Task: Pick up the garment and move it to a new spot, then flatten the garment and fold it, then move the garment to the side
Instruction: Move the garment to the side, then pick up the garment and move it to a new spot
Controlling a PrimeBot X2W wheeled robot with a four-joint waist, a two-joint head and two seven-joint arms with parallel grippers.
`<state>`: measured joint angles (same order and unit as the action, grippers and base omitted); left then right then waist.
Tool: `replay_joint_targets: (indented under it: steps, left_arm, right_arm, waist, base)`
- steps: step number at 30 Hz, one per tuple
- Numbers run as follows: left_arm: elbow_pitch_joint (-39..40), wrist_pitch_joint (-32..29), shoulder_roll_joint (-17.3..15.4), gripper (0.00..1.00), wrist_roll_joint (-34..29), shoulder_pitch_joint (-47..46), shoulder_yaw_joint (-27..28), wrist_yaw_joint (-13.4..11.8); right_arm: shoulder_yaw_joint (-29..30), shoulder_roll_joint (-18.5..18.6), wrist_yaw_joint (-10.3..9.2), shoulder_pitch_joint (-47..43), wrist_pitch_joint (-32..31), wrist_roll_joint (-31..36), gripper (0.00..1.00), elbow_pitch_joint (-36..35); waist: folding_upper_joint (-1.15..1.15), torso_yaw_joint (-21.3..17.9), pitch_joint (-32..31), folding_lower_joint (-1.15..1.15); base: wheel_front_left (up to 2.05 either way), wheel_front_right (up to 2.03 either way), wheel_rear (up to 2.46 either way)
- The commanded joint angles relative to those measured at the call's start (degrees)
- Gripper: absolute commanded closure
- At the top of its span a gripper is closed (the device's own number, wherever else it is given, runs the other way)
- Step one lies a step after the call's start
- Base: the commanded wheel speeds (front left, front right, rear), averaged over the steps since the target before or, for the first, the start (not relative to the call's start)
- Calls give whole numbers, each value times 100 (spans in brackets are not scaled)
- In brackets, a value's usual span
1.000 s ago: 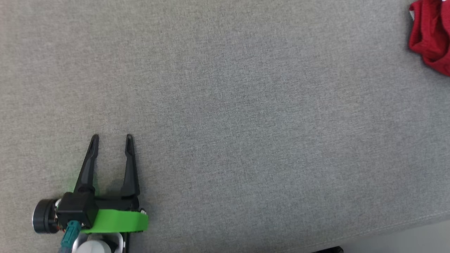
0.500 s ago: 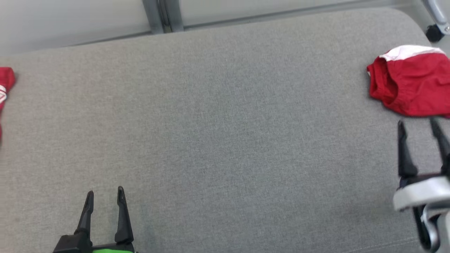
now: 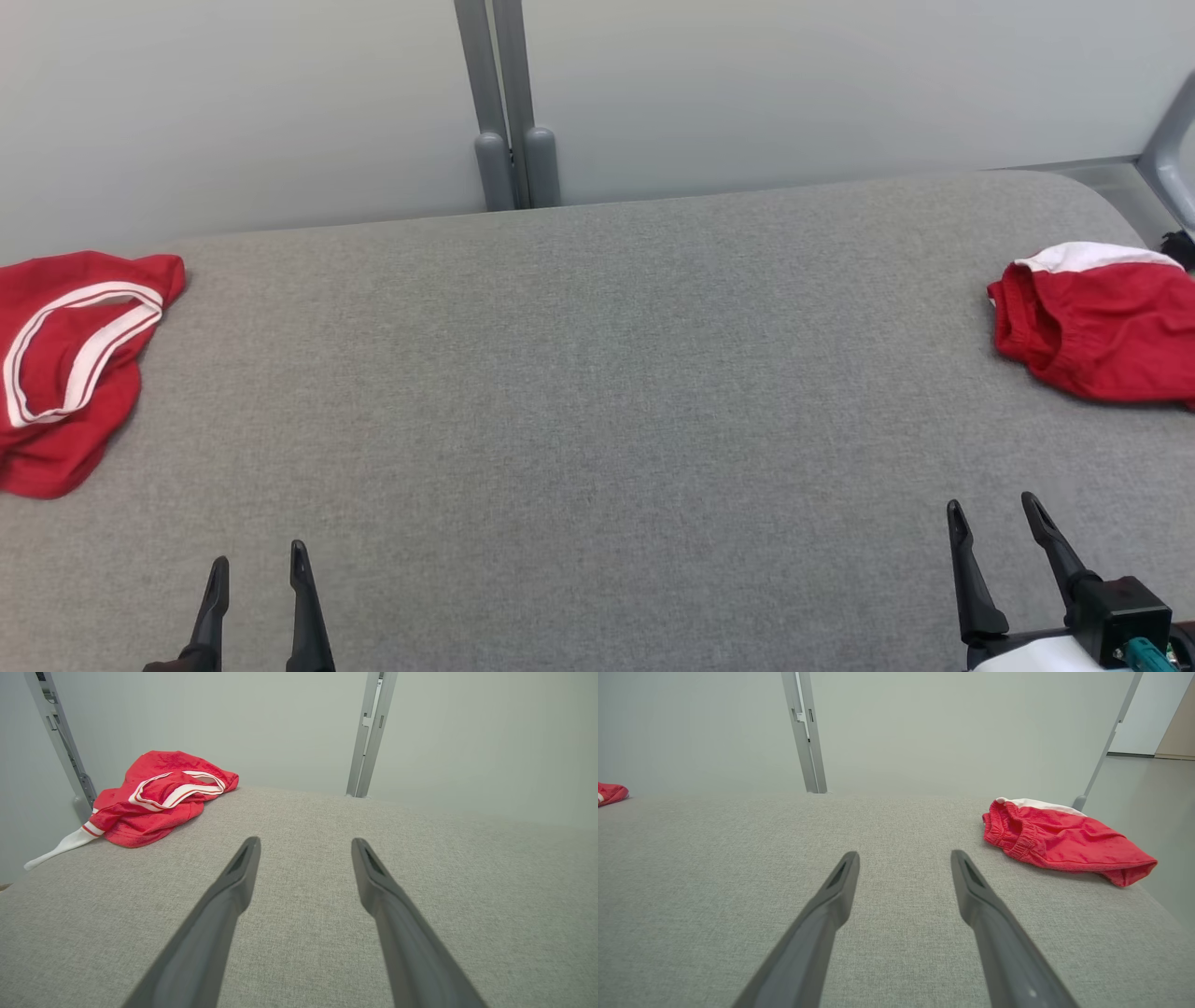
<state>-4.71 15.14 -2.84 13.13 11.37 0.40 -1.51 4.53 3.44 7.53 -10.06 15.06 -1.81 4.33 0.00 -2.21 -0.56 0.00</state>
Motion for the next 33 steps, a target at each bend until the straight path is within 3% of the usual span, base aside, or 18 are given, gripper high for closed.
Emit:
replay_joint_targets:
  steps: [1, 18, 29, 33]
  left_arm:
    - [-5, 0, -14, 0, -2, 47, 23, -8]
    - [-18, 0, -14, 0, 35, -95, -128, 57]
    - [-210, 0, -15, 0, -33, 79, -399, 254]
    - [-262, 0, -14, 0, -4, 120, -362, 361]
  right_arm:
    - [26, -6, -8, -14, 14, 34, 0, 22]
    - [56, -41, -7, 15, 15, -5, 0, 59]
    - [-196, -46, -8, 72, 15, -97, 0, 117]
    - [-323, -48, -8, 160, 15, -111, 0, 178]
  waist:
    - [0, 140, -95, 0]
    - [0, 452, -69, 0]
    - [0, 2005, -184, 0]
    - [0, 2380, -189, 0]
  base:
    - [0, 0, 0]
    - [0, 0, 0]
    - [0, 0, 0]
    - [0, 0, 0]
